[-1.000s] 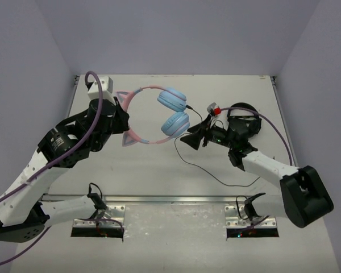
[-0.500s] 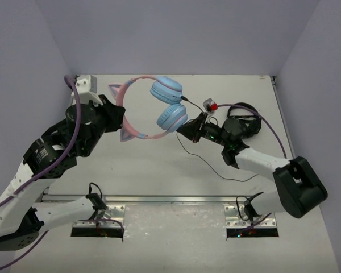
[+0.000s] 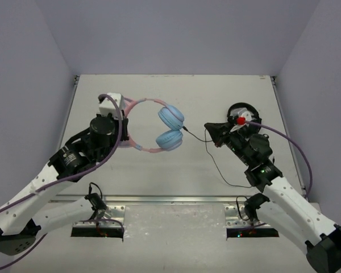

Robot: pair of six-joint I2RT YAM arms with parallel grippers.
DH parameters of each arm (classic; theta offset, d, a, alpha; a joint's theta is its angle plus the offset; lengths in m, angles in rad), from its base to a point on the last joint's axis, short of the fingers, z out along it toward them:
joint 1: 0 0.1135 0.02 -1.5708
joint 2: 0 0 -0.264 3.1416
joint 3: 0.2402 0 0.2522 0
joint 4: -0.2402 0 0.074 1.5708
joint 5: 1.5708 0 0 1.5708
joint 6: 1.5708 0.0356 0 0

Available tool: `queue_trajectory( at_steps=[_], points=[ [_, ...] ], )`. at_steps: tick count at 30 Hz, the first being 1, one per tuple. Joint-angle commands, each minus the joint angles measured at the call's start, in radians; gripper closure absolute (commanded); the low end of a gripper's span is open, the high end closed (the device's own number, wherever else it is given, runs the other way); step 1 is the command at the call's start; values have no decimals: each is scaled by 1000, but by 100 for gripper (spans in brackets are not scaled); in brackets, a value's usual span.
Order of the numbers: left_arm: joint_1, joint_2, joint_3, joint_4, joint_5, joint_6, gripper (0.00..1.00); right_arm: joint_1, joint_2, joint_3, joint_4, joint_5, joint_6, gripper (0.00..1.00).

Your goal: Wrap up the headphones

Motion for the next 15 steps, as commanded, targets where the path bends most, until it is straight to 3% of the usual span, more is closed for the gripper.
queue_trajectory(
  at_steps=[1,6,11,15],
  points=[
    [-5,47,-14,159,194,134,99,1,-1,149,-218,84,-141,99],
    [-5,97,-77,196,321,169,100,1,95,345,-474,33,-255,99],
    [-5,105,-83,189,402,192,100,2,111,419,-561,-17,-324,99],
    [-5,166,-80,173,646,205,100,7,151,491,-612,-135,-339,99]
  ],
)
